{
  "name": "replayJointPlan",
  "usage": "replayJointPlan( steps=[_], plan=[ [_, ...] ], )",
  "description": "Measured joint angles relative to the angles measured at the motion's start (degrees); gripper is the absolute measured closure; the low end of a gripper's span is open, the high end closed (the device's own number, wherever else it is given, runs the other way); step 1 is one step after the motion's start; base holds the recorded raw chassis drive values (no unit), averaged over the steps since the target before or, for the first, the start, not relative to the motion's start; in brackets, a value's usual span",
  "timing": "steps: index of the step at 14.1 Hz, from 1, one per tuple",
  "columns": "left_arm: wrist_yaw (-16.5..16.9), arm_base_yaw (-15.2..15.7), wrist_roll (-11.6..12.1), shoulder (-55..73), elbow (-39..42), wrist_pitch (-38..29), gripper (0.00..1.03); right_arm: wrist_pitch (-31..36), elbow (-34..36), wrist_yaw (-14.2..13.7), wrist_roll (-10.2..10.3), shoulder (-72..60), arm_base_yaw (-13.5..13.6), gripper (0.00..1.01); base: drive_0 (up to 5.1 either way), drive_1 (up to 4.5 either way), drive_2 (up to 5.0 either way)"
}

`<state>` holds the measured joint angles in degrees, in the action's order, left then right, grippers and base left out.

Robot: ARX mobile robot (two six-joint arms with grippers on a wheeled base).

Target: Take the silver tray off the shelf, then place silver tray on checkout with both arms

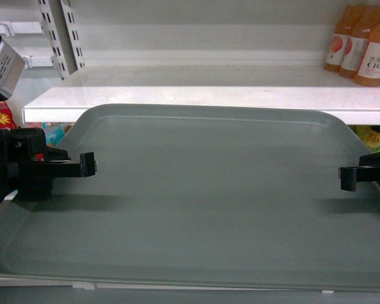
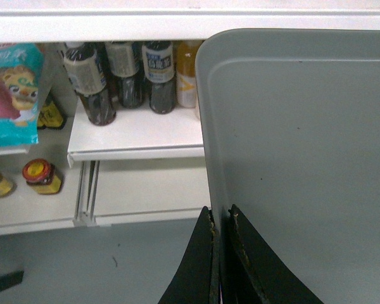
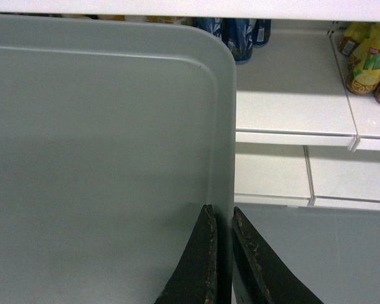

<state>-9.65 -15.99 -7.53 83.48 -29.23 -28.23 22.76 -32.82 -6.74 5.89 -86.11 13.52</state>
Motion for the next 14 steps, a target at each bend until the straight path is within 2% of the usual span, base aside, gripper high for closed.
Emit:
replayJointPlan(
  steps=[14],
  plan=[
    [0.00,0.09,0.00,-0.09,0.02,-0.11,0.99,0.24,-0.13,-0.02,-0.20,0.00,0.00,0.98,0.1,-4.13,4.2]
  ],
)
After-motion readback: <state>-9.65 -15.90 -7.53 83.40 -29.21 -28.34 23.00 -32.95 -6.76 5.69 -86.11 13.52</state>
